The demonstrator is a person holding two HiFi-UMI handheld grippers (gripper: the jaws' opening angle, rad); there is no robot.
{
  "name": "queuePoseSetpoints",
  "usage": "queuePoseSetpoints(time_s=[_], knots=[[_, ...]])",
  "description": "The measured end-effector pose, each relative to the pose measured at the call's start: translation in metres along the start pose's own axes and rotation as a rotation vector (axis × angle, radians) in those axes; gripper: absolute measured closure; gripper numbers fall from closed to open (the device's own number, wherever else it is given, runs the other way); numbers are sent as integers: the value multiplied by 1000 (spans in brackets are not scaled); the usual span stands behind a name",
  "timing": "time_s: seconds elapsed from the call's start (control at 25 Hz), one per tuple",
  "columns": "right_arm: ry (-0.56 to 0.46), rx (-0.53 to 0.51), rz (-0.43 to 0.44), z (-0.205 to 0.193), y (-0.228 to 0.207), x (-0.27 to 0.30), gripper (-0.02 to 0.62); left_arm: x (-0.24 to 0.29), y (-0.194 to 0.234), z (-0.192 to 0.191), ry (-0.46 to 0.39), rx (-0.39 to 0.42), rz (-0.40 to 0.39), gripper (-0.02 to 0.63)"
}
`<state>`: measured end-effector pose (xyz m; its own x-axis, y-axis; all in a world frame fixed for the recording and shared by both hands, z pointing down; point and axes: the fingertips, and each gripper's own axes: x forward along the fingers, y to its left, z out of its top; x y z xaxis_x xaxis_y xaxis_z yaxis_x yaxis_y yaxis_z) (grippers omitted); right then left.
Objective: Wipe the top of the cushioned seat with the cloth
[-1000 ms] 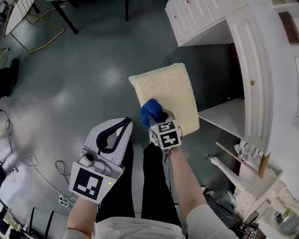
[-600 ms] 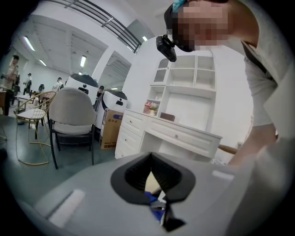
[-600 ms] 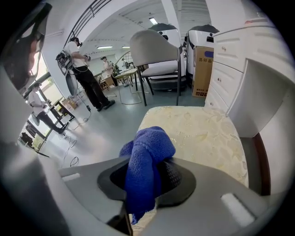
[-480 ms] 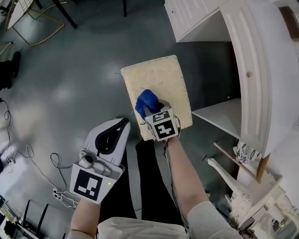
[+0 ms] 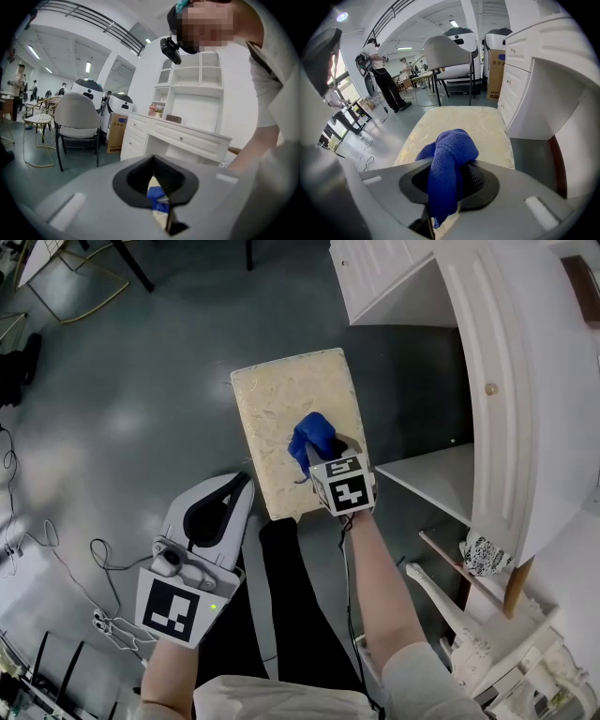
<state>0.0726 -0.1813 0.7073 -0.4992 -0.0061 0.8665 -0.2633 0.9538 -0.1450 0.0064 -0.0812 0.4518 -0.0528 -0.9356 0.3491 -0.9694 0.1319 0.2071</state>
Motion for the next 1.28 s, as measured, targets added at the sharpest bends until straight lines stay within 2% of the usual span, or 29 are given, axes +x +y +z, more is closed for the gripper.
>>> queuePoseSetpoints(time_s=[0.28,0.8,1.04,1.28], knots=[[0,7,-17,-8,-28,-11,485,2,-5,3,-9,-7,42,606],[16,31,-78,-22,-80,-27,483,6,-19,8,-27,-5,70,606],[-11,65,-76,-25,-82,-30,485,2,-18,5,-27,-8,88,606],[-26,103,-70,-45,-80,-39,486,1,-25,4,-23,-8,85,606]])
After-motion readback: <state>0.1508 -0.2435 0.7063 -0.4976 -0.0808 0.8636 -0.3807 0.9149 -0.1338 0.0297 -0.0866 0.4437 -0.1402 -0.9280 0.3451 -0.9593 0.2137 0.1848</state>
